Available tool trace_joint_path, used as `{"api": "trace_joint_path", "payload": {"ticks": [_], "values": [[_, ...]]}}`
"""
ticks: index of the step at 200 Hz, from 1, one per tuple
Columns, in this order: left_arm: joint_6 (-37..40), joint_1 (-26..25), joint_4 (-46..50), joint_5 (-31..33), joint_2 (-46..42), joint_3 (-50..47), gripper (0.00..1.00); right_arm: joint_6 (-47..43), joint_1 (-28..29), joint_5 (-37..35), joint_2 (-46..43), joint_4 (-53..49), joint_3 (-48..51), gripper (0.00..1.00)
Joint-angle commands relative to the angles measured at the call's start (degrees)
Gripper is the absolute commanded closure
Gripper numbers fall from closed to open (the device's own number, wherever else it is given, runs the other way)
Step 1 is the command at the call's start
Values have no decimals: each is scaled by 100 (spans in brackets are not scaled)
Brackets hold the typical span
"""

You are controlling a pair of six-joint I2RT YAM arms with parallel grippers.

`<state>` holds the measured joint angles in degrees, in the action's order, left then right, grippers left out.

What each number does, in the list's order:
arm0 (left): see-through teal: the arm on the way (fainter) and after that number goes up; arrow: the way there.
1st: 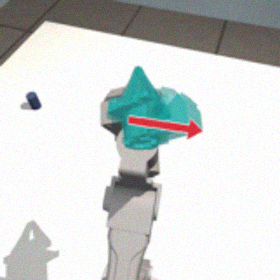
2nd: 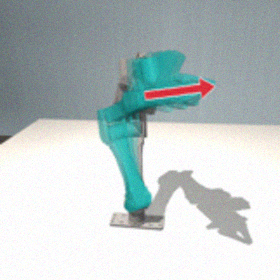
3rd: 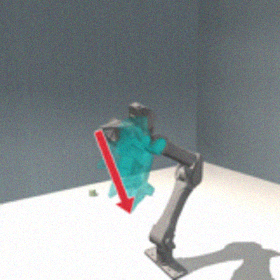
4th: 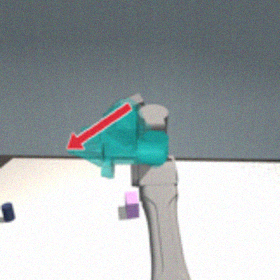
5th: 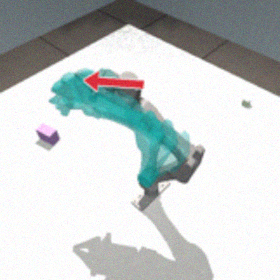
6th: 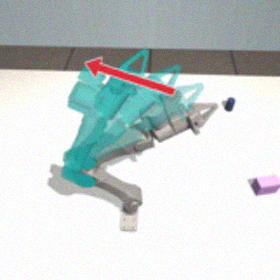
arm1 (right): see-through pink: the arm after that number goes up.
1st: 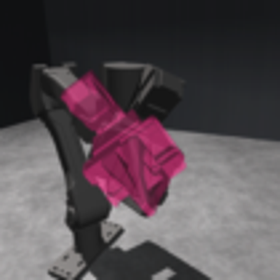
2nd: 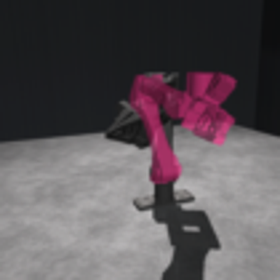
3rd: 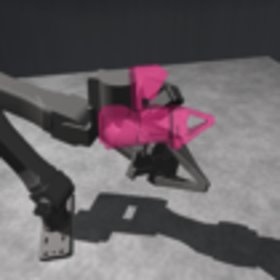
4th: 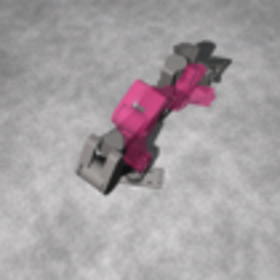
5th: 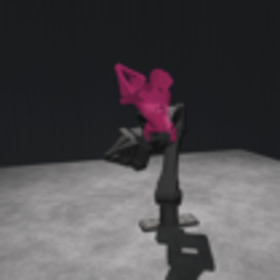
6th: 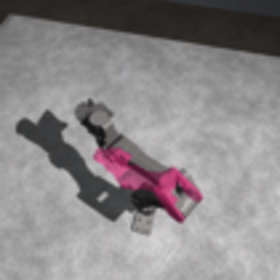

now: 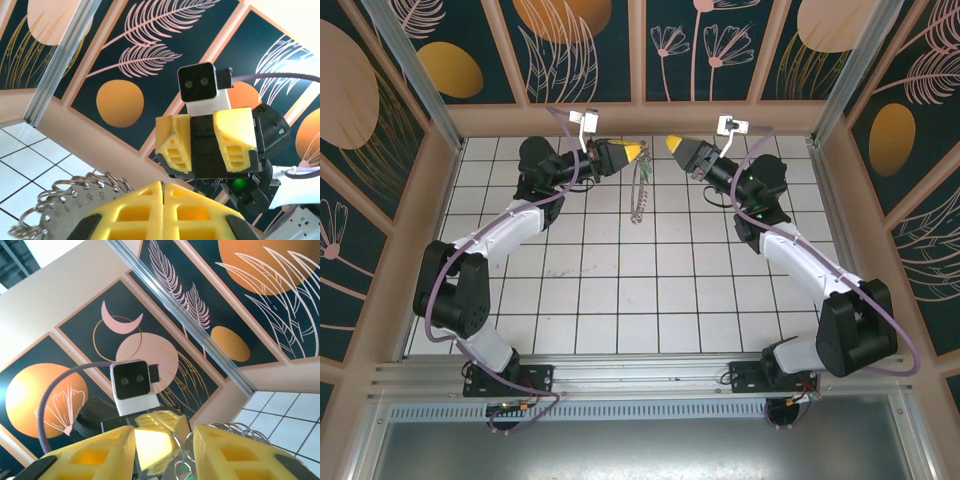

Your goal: Put the keys on the keyring

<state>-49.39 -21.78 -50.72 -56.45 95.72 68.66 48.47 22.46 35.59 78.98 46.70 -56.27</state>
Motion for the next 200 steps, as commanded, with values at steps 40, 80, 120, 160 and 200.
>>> {"api": "trace_joint_path", "payload": {"ticks": [40, 80, 120, 160, 200], "values": [[705, -28, 298, -350, -238, 279, 100, -189, 262, 254, 514, -143, -446, 64], [697, -28, 299, -350, -203, 305, 100, -116, 346, 299, 642, -29, -438, 65], [636, -36, 243, -331, -151, 332, 100, -126, 399, 308, 562, -15, -330, 65], [588, -64, 220, -289, -107, 380, 100, -146, 452, 395, 525, 2, -271, 66], [556, -98, 229, -254, -53, 433, 100, -162, 470, 414, 428, 69, -166, 68]]}}
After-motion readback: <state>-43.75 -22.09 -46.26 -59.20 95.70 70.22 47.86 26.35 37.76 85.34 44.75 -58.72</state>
